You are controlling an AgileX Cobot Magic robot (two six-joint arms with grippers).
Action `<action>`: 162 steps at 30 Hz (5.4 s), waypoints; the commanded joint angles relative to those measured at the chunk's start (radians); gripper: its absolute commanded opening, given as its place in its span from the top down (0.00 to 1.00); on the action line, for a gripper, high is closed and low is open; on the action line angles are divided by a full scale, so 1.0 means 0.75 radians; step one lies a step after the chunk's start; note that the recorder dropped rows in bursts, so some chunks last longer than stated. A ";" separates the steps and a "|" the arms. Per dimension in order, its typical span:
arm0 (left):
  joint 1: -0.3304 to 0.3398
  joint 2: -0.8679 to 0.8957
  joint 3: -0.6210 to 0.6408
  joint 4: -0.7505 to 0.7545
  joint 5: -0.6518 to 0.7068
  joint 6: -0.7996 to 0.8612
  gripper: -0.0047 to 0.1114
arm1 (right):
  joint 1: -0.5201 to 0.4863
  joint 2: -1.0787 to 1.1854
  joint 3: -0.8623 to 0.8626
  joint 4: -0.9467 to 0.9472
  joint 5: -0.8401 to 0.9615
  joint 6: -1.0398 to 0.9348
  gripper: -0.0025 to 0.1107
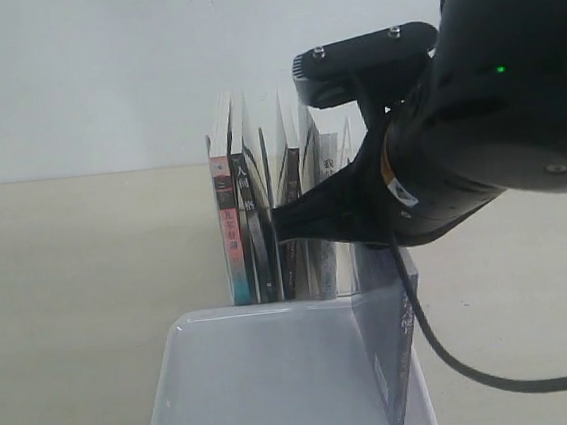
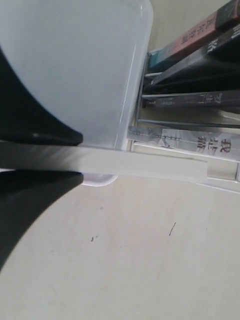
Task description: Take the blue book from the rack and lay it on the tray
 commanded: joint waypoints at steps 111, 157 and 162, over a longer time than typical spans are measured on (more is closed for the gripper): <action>0.001 -0.004 0.005 -0.015 0.002 0.003 0.92 | 0.045 -0.322 0.544 0.086 -1.259 -0.320 0.98; 0.001 -0.004 0.005 -0.015 0.002 0.003 0.92 | -0.902 -1.606 1.402 0.093 -1.612 -0.104 0.98; 0.001 -0.004 0.005 -0.015 0.002 0.003 0.92 | -0.900 -1.626 1.411 0.093 -1.748 -0.017 0.98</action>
